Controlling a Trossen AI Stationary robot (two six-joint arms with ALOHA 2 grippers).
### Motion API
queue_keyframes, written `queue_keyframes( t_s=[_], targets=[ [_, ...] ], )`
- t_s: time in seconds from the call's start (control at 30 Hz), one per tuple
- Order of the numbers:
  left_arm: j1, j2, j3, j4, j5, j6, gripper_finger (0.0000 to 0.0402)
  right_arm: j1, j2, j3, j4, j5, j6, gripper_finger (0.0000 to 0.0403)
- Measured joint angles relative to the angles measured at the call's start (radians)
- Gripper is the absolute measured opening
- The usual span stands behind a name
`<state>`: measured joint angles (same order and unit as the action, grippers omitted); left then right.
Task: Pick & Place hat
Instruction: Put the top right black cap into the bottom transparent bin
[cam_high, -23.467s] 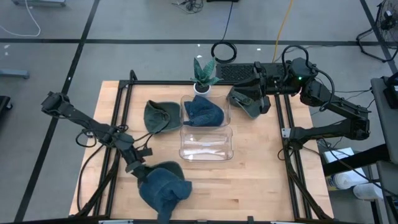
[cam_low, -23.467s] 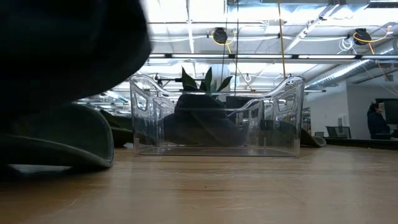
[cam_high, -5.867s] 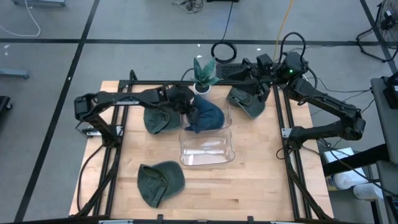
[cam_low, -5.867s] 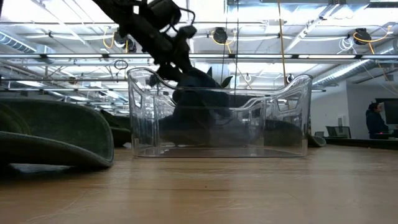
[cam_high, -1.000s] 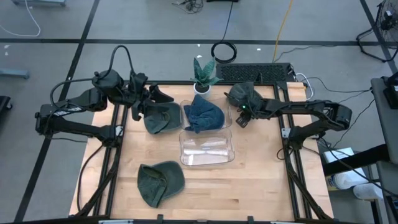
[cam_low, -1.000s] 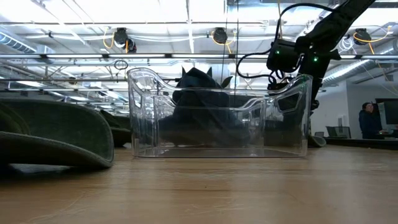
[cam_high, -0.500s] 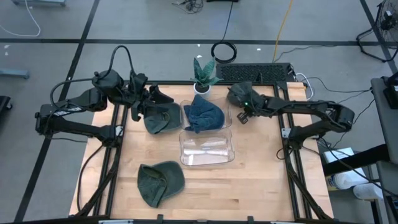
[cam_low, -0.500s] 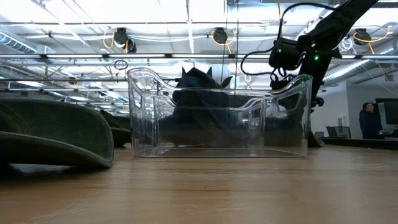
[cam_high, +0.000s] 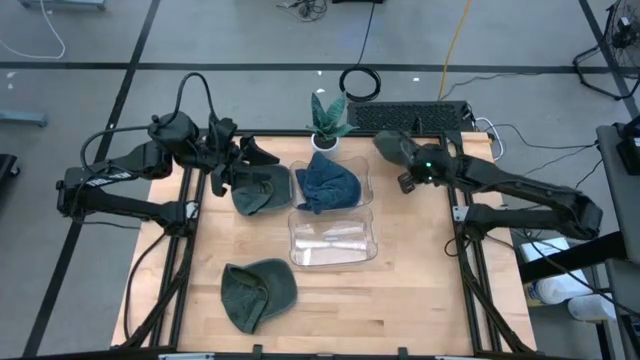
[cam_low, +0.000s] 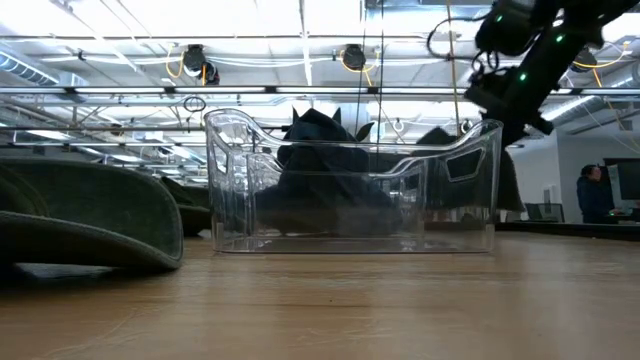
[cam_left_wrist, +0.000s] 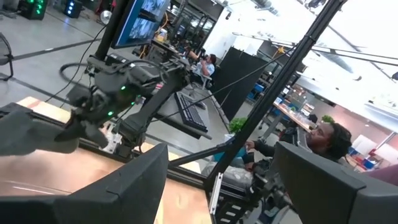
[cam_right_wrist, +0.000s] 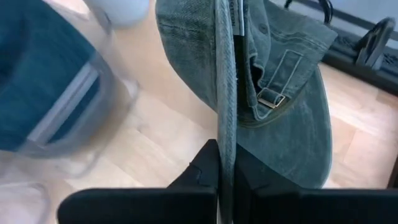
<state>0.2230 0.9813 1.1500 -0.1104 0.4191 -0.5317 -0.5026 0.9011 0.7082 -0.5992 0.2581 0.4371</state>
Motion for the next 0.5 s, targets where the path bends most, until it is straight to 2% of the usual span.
queue_keyframes(
  t_s=[0.3,0.5],
  targets=[
    [0.000,0.000,0.000,0.000,0.000,-0.002,0.0306,0.000,-0.176,0.000,0.017,-0.029,0.050,0.0000],
    [0.000,0.000,0.000,-0.001,-0.001,-0.002,0.0306,0.000,-0.247,0.000,0.144,-0.091,0.052,0.0000]
  ],
)
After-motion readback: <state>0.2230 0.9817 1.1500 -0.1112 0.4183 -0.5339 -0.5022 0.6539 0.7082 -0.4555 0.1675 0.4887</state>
